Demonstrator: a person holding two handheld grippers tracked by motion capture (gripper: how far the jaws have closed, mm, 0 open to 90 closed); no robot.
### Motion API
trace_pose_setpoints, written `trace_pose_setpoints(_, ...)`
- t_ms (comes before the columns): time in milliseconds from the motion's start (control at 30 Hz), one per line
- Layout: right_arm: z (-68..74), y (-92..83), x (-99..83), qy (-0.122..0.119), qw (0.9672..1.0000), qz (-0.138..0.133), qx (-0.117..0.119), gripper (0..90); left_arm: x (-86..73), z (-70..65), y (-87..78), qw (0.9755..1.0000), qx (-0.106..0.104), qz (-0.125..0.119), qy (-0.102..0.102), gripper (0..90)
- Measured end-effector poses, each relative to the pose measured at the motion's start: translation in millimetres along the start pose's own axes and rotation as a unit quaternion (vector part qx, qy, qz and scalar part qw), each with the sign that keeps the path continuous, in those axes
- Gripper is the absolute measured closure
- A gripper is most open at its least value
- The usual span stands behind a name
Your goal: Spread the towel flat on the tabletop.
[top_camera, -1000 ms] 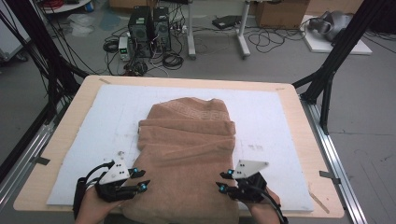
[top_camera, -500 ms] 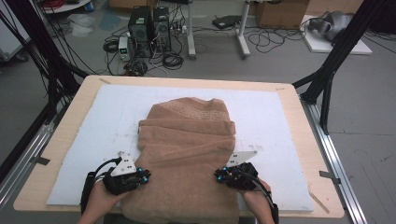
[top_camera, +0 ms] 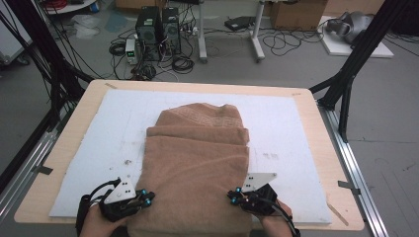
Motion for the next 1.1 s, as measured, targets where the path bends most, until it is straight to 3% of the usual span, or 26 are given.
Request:
trace_pose_setpoints(200,25.6,-8.0,-5.1,-0.015,0.9998,-0.001,0.012,83.8,-9.8,-21.3,-14.6,0.9998,-0.011,-0.002,0.015,86.2)
trace_pose_setpoints(300,32.4,-15.6,0.0,-0.022,0.9995,-0.014,0.016,76.7,-5.1,-23.3,-21.1,0.9997,-0.012,-0.013,0.016,75.4)
trace_pose_setpoints(467,12.8,-20.6,13.3,-0.015,0.9996,-0.018,-0.017,68.1,9.3,-1.2,-15.4,0.9998,0.009,-0.018,0.003,64.8)
trace_pose_setpoints(667,-23.3,2.6,13.0,0.018,0.9995,0.008,-0.027,63.8,13.0,20.0,10.2,0.9998,0.011,-0.004,-0.019,62.4)
trace_pose_setpoints(800,-25.9,19.9,3.4,0.023,0.9989,0.038,-0.013,67.1,5.6,21.5,25.9,0.9996,0.006,0.023,-0.014,65.0)
trace_pose_setpoints(967,-23.5,21.0,0.7,0.029,0.9994,0.021,0.000,82.3,2.9,18.1,28.7,0.9998,0.009,0.015,-0.008,77.2)
trace_pose_setpoints(1100,-19.5,19.8,0.8,0.017,0.9995,0.028,0.002,84.7,2.6,14.3,26.4,0.9997,0.007,0.023,0.005,84.4)
Point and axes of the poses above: each handheld gripper's, and its own axes: y roughly forward along the jaws, x roughly out of its top, z roughly to its left, the point moved 10 cm from there along y, roughly forward along the jaws, and after that the axes turned 7 degrees about z, right-handed, at the moved point
